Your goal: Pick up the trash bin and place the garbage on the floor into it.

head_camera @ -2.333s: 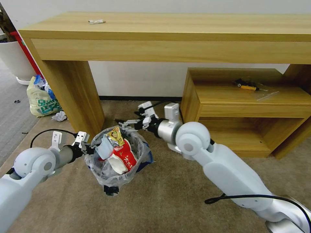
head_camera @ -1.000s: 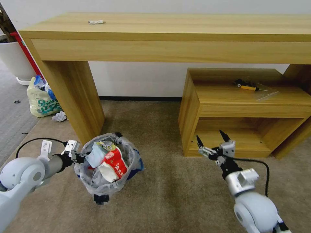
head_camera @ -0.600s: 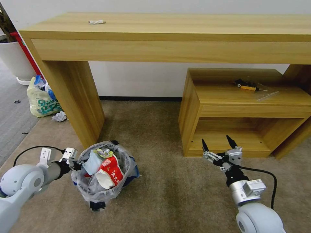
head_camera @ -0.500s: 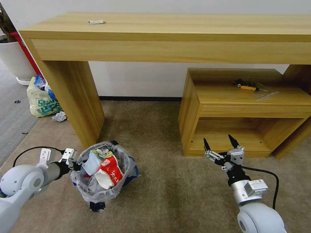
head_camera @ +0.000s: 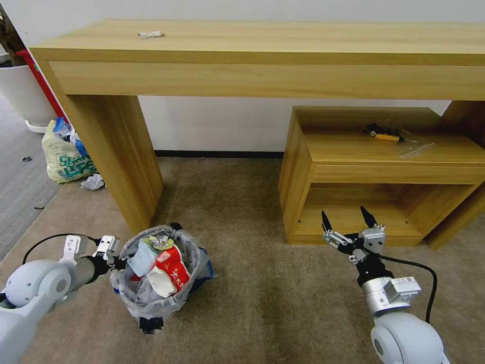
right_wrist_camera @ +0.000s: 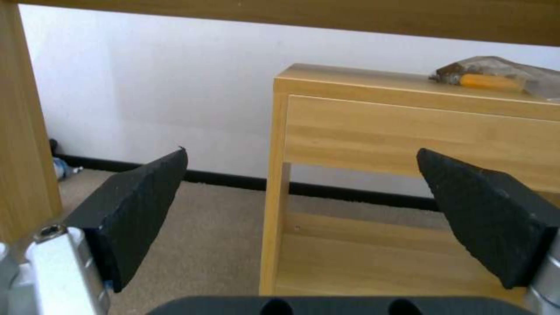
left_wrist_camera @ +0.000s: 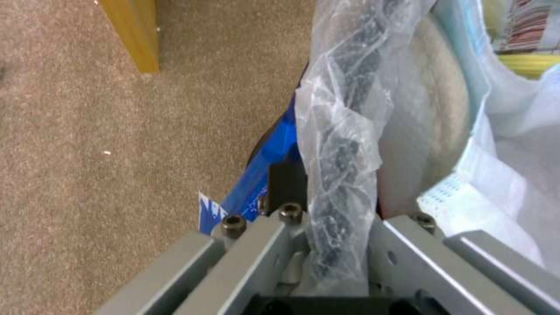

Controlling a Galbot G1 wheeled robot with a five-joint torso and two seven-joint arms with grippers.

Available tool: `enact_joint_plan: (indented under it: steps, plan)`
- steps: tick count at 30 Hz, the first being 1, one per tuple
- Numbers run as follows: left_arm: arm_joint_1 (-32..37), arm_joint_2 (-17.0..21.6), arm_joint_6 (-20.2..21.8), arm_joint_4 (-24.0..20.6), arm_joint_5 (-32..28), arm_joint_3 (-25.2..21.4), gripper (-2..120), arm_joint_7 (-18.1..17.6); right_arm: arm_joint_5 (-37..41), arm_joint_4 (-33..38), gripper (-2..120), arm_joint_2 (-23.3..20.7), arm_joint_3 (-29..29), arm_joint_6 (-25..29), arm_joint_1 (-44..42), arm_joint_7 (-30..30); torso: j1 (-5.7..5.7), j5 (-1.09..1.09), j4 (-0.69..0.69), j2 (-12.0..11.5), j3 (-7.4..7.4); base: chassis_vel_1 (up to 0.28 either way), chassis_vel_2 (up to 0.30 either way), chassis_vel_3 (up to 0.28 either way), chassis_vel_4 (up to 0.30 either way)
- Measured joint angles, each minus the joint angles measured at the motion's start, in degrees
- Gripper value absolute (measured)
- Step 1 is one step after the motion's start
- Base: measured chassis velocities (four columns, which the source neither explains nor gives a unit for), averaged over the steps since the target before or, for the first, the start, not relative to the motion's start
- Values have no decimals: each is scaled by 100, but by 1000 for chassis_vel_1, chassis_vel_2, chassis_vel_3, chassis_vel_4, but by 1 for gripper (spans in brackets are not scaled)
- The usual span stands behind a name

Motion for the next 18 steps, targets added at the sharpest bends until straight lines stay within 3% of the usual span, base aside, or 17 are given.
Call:
enact_joint_plan:
  steps: [18]
  plan:
    - [-64,-11,-1,156,30,46,0,73,-13,13,100,87,-61,2,-15,3,0,0,0,0,0,0,0,0,0]
